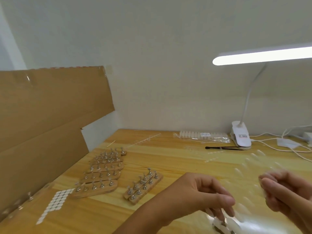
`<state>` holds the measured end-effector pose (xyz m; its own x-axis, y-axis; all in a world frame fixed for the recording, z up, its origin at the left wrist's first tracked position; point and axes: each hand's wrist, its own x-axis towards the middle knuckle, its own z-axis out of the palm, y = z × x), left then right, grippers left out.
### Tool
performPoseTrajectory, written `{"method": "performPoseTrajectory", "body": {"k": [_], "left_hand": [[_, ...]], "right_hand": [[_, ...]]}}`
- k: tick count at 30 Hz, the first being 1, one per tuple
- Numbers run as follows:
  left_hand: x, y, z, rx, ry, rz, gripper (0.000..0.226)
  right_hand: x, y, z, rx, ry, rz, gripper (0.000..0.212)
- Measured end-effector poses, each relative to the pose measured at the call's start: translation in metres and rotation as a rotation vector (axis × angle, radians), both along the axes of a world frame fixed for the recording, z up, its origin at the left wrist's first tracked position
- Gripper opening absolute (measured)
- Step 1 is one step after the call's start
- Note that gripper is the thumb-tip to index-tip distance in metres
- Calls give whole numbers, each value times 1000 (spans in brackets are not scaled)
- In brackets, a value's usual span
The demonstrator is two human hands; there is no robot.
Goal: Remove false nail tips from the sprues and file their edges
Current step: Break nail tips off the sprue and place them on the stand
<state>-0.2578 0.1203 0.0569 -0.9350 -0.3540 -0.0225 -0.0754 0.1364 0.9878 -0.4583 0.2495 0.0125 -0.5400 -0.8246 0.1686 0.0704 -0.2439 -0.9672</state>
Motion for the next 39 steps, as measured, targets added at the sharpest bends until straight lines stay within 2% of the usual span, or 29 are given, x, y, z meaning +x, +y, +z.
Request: {"method": "performPoseTrajectory", "body": {"k": [3,9,13,17,20,22,25,27,31,32,33,34,36,37,39], "left_hand": [[-4,7,-5,33,31,-2,9],[-12,21,-20,33,171,113,7],[-14,24,-24,34,159,125,4],[-15,30,-26,52,143,140,10],[-16,30,-28,78,113,106,9],[-16,30,-29,91,84,84,15],[-17,32,-30,94,70,104,14],[-18,33,-30,100,75,121,14],[-18,36,-29,51,122,143,14],[-17,37,-29,38,129,148,13],[-17,38,-28,34,133,157,14],[-18,38,-28,40,129,171,17],[-19,38,-28,60,89,193,22],[-19,38,-28,70,60,196,25],[-20,38,-30,102,12,184,27]], "right_hand": [[17,5,7,3,21,12,31],[31,10,17,28,77,31,29],[34,14,23,38,123,36,25],[37,14,20,49,167,71,22],[36,14,19,13,235,13,30],[35,15,20,-20,279,-45,29],[35,17,19,-63,408,-106,17],[35,18,17,-82,493,-115,16],[32,18,18,-9,286,35,20],[31,18,17,9,296,52,20],[30,18,16,2,385,28,20],[30,18,15,-38,572,-50,21],[27,20,14,-200,1131,-242,17],[24,21,14,-281,1373,-269,14],[16,25,14,-357,1619,-252,12]]}}
